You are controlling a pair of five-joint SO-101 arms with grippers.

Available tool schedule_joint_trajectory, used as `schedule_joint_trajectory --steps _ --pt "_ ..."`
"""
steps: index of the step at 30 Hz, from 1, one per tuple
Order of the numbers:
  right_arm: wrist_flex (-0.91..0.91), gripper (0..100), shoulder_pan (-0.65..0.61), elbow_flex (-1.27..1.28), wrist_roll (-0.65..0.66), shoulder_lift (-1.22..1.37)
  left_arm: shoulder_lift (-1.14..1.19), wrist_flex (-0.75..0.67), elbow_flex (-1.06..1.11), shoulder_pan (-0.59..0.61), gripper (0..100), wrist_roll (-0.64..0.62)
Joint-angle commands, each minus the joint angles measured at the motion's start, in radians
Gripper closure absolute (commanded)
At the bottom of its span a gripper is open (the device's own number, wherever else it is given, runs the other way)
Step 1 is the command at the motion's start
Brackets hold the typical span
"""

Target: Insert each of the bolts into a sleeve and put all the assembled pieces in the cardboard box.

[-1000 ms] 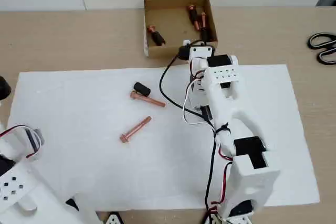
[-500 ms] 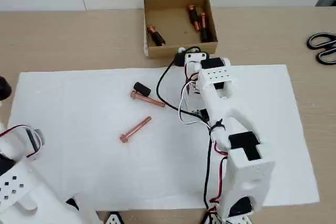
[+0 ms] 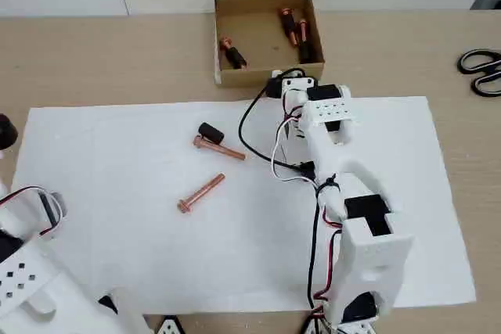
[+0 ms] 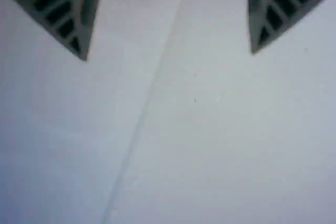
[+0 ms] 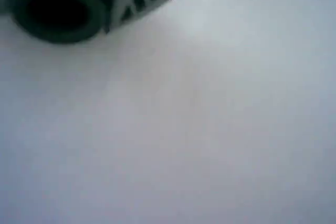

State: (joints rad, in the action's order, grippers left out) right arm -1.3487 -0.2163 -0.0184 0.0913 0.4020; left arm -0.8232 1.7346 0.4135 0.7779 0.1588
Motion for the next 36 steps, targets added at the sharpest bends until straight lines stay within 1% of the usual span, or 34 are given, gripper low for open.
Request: schedule_joint_trajectory --steps 1,4,10,13,16,18,22,24,27,29,34,36 --pt "-0.002 99.4 0.024 -0.011 0.015 -0.002 -0.011 0.005 -0.004 -0.002 81 0.000" --pt "-0.027 99.4 0.042 -0.011 0.041 -0.045 -0.011 0.005 -0.004 -0.002 81 0.000" --pt "-0.101 99.4 0.047 -0.014 0.044 -0.251 -0.005 0.003 -0.019 -0.003 81 0.000" --pt "-0.133 99.4 0.048 -0.014 0.044 -0.349 -0.003 0.006 -0.067 -0.034 81 -0.002" --pt "-0.176 99.4 0.050 -0.014 0.044 -0.437 0.002 0.008 -0.119 -0.112 81 -0.003" --pt "-0.205 99.4 0.050 -0.014 0.044 -0.484 0.034 0.008 -0.147 -0.170 81 -0.035" --pt "-0.248 99.4 0.053 -0.014 0.044 -0.567 0.209 0.008 -0.214 -0.265 81 -0.120" --pt "-0.266 99.4 0.074 -0.014 0.044 -0.602 0.313 0.011 -0.259 -0.318 81 -0.150" --pt "-0.272 99.4 0.130 -0.009 0.044 -0.642 0.443 0.011 -0.325 -0.417 81 -0.160" --pt "-0.283 99.4 0.168 -0.009 0.044 -0.656 0.512 0.011 -0.358 -0.496 81 -0.143" --pt "-0.285 99.4 0.219 -0.009 0.044 -0.662 0.646 0.009 -0.421 -0.686 81 0.008" --pt "-0.285 99.4 0.226 -0.009 0.044 -0.662 0.695 0.009 -0.449 -0.746 81 0.014"
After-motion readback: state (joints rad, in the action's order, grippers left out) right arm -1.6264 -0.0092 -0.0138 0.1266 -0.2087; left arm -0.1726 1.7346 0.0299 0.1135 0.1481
